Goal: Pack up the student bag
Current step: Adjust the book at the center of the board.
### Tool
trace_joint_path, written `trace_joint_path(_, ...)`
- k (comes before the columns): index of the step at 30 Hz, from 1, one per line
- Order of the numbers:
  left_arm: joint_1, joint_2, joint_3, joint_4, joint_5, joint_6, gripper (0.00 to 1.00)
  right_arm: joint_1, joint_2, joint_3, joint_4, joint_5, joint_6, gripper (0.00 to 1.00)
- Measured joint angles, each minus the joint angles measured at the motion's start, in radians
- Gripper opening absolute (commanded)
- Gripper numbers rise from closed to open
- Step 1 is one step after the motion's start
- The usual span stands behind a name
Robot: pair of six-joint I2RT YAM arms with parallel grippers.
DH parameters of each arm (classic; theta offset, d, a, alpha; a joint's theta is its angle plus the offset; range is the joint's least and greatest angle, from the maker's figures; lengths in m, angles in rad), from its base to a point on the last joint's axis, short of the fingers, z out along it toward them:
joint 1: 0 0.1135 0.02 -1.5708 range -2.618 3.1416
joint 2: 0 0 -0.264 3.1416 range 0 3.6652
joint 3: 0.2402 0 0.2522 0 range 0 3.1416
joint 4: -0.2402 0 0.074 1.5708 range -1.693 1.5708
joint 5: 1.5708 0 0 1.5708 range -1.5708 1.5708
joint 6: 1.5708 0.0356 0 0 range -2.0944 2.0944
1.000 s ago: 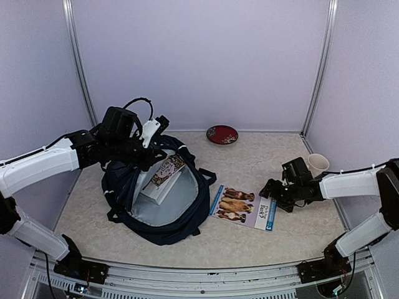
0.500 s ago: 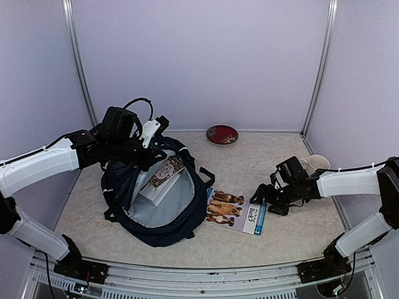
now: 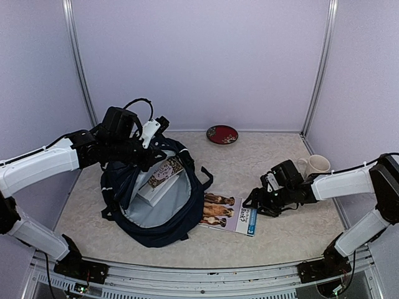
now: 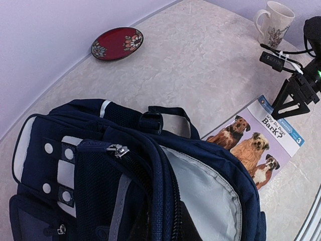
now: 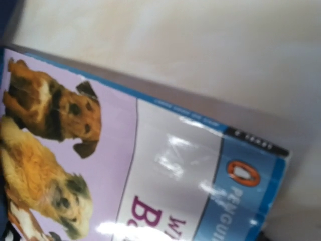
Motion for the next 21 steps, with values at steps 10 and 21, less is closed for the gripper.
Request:
trace_joint_path(10, 0.005, 0.007, 0.0, -0.023, -0.002, 0.012, 0.0, 0.095, 0.042, 0.009, 0.293, -0.09, 0.106, 0.68)
trace_joint_path(21, 0.005, 0.007, 0.0, -0.024, -0.003, 0.012, 0.0, 0.156, -0.039, 0.003, 0.455, 0.022, 0.171, 0.75)
